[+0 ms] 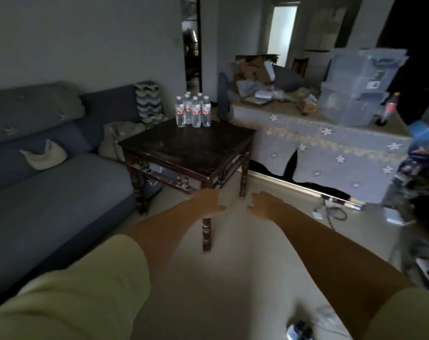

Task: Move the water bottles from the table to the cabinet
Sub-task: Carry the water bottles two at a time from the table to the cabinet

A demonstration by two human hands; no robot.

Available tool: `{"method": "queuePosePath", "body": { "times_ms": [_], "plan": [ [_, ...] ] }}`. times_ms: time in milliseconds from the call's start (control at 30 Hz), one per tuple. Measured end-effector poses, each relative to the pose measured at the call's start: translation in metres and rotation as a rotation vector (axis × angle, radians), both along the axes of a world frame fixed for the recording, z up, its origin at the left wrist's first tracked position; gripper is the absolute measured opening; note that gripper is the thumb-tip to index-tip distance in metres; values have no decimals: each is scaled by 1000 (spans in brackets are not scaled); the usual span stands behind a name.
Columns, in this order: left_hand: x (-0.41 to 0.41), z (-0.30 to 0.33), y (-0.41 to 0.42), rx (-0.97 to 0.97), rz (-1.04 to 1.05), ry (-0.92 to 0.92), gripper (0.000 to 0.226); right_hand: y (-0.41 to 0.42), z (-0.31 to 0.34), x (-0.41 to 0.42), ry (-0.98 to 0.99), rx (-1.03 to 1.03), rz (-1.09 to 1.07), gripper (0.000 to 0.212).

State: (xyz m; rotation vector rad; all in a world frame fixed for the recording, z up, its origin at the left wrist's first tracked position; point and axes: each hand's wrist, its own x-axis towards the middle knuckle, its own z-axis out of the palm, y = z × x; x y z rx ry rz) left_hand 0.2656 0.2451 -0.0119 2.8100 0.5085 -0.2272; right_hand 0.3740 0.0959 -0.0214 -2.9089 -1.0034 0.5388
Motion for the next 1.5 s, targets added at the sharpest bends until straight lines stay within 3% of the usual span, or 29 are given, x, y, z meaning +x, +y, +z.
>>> {"method": "queuePosePath", "body": {
  "times_ms": [400,600,733,1133,1500],
  "plan": [
    [79,14,118,-1,219,-26,52,151,-1,127,-23,85,184,39],
    [98,-7,203,-46,311,6,45,241,-16,147,-12,24,262,46],
    [116,-18,270,-54,365,2,52,307,-23,171,-8,-26,268,52],
    [215,-5,492,-31,235,-11,53,508,-16,245,48,6,154,53],
    [359,-32,566,-92,129,16,55,576,-32,389,21,0,45,55]
  ]
}}
